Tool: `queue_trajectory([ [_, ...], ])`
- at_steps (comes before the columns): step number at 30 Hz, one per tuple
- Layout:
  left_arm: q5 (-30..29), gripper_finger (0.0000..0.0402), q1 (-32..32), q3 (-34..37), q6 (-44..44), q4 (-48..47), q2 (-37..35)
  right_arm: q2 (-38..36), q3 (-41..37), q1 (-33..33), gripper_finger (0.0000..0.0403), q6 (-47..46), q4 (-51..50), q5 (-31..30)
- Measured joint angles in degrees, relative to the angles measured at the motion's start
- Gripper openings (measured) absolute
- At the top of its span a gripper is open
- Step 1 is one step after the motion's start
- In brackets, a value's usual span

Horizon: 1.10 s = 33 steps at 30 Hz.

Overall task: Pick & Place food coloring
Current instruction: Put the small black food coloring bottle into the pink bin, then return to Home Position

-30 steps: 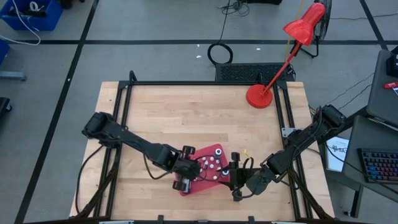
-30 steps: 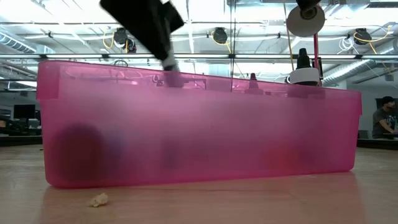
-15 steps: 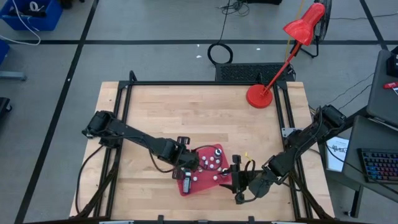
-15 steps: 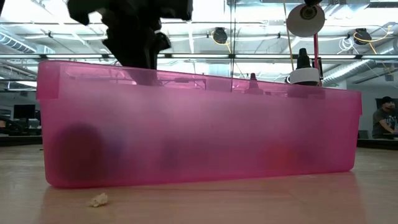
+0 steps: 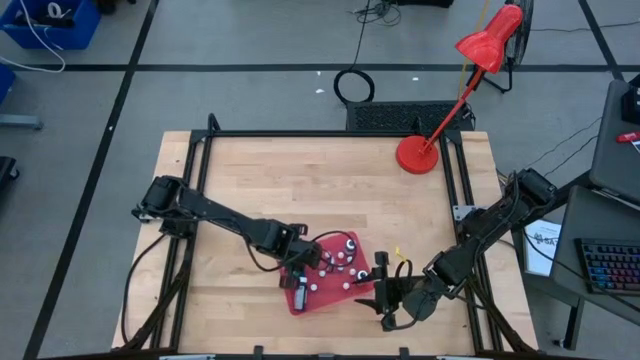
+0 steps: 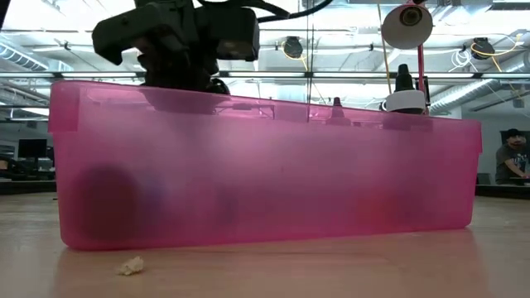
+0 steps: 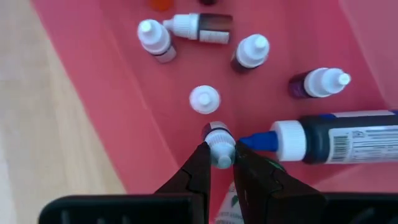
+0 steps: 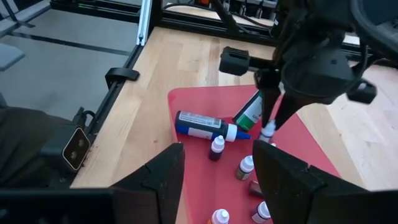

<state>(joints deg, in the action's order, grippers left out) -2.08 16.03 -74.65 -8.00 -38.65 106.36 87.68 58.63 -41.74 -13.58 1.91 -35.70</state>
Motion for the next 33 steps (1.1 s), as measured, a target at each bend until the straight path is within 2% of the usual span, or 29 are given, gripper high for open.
queue_trajectory([
  [11,0.8,0.0050,-0.3,4.4,-0.4,6.2,0.0,0.0,0.0,0.0,0.0178,0.8,0.0,0.0],
  [19,0.7,0.0053,-1.5,4.8,-3.1,7.9,0.2,0.0,0.0,0.0,0.0176,0.8,0.0,0.0],
  [27,0.8,0.0179,-1.6,4.8,-4.5,9.0,0.3,0.0,0.0,0.0,0.0180,0.8,0.0,0.0],
  [33,1.9,0.0228,-2.0,1.3,-6.4,5.2,0.1,-0.2,0.0,0.0,0.0176,2.5,0.0,-0.2],
])
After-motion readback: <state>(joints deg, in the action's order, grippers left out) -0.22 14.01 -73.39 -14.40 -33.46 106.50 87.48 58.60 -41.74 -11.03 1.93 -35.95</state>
